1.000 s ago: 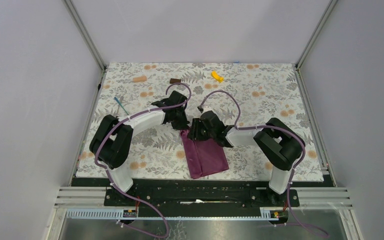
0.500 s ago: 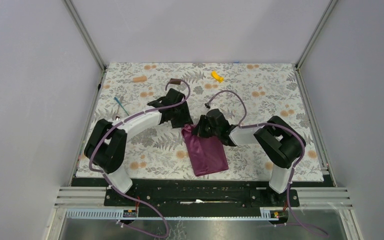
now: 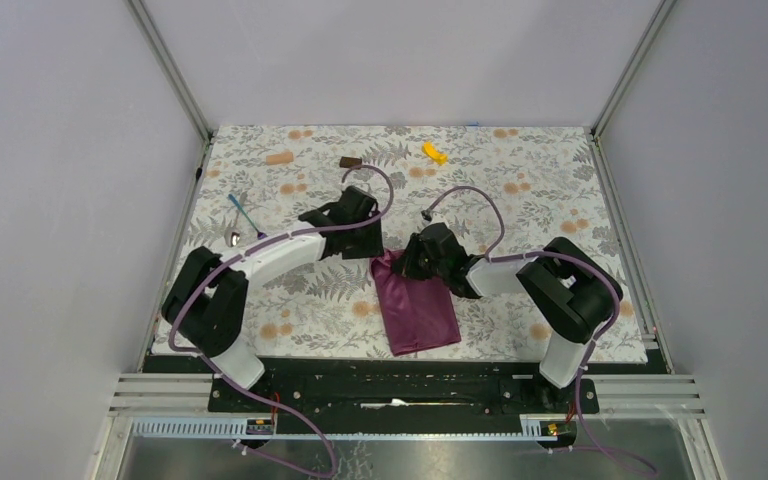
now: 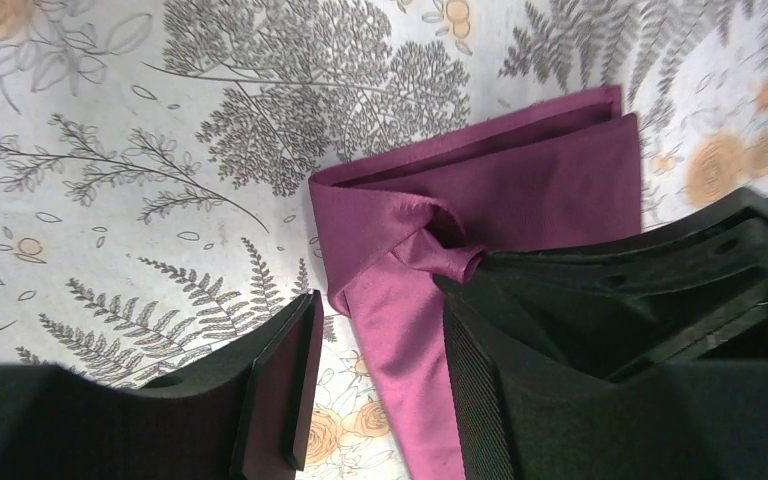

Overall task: Fold the napkin into a case and place the utensils inside
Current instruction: Smooth out the 2/3-rectangle-folded napkin at the center of the board.

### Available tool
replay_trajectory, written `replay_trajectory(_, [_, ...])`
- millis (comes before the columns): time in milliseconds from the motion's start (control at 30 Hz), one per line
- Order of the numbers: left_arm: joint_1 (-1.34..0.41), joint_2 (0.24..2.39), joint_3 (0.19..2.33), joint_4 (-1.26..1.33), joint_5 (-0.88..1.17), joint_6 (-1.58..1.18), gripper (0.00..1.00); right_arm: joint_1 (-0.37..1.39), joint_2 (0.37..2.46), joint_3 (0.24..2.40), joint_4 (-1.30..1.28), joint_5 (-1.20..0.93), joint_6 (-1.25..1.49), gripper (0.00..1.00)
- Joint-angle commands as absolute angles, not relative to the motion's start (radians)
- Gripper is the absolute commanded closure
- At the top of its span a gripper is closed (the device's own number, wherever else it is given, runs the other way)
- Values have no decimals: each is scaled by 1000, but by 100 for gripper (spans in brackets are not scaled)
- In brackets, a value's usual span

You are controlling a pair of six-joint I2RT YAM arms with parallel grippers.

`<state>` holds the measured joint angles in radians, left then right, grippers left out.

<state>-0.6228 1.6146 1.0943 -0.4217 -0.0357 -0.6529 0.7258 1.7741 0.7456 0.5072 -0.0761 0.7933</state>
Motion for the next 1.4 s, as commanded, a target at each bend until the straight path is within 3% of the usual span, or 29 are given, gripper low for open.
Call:
replay_trajectory(0, [-676, 1662, 1118, -424, -140, -578, 48, 709, 1738, 733, 540, -38, 814, 93])
replay_trajectory(567, [-732, 1787, 1215, -434, -212, -537, 77, 693, 1740, 715, 571, -77, 825, 81])
replay_trajectory(800, [-759, 1818, 1240, -426, -206, -540, 89, 681, 1725, 697, 561, -77, 825, 69])
replay_trajectory(1133, [-785, 1850, 1249, -415, -198, -539, 90, 649, 1673, 665, 545, -87, 789, 57])
replay_trajectory(1367, [-785, 1860, 1238, -401, -191, -542, 84, 623, 1652, 679, 519, -117, 753, 48])
